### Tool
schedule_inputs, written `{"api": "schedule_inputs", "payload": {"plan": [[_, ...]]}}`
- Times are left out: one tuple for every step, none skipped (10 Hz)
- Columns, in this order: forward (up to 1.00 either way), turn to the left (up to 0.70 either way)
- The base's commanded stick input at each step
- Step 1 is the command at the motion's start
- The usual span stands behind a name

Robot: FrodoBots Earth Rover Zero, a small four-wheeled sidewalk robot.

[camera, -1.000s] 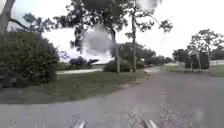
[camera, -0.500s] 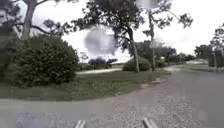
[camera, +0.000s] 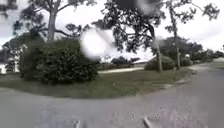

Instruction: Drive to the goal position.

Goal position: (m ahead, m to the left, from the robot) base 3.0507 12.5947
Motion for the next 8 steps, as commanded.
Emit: {"api": "schedule_inputs", "payload": {"plan": [[0.0,0.65],[0.0,0.65],[0.0,0.65],[0.0,0.65],[0.0,0.65],[0.0,0.65],[0.0,0.65],[0.0,0.65]]}}
